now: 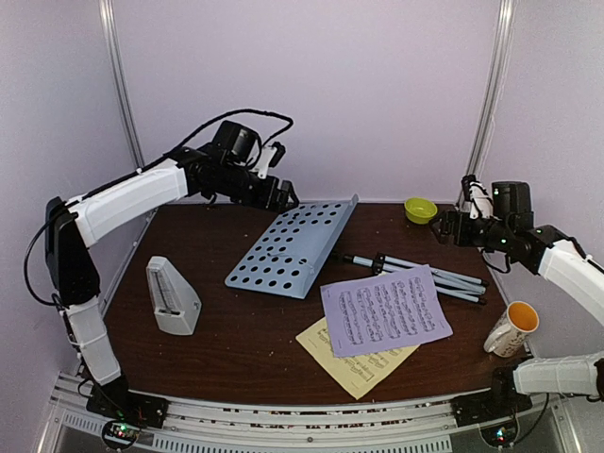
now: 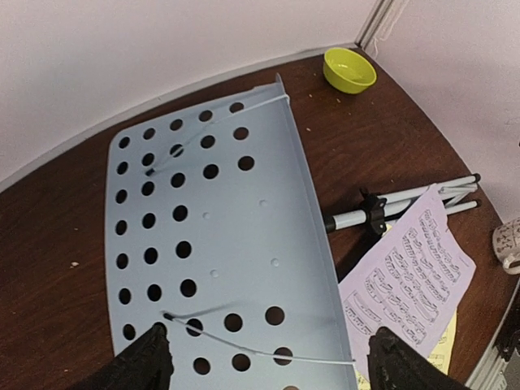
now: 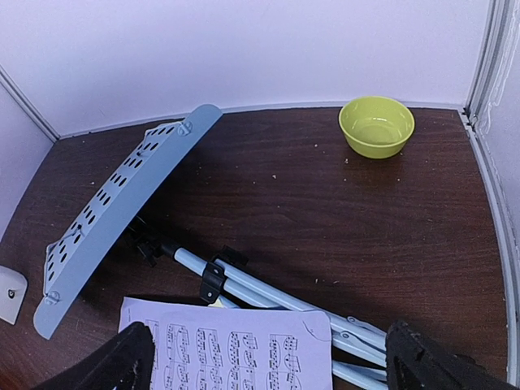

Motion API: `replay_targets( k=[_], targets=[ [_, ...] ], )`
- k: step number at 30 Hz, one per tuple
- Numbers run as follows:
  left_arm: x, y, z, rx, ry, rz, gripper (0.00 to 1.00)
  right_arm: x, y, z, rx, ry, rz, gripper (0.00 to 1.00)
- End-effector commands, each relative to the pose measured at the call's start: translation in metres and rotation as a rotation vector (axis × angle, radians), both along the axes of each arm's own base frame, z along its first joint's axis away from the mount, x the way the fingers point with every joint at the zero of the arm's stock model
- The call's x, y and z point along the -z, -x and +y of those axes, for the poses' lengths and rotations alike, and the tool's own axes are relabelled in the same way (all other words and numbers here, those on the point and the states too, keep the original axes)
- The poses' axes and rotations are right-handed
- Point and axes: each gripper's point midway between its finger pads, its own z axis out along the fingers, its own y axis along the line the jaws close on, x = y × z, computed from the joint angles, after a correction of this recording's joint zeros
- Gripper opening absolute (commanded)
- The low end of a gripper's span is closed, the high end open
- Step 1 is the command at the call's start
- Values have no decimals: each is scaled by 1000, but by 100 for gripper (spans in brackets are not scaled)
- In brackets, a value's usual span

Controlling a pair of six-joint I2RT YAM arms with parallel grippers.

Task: Set up the instrument practice props

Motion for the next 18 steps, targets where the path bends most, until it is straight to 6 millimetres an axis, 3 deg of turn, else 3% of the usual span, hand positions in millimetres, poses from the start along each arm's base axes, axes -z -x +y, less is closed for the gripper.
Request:
replay_targets(
  k=[1, 8, 18],
  targets=[
    [10, 7, -42, 57, 42, 61, 81, 4, 2, 5, -19, -18, -4, 100],
    [46, 14, -93, 106, 30, 120, 74, 12, 3, 5, -18, -24, 12, 100],
    [95, 17, -131, 120, -1, 186, 63, 17, 4, 5, -14, -24, 19, 100]
  ],
)
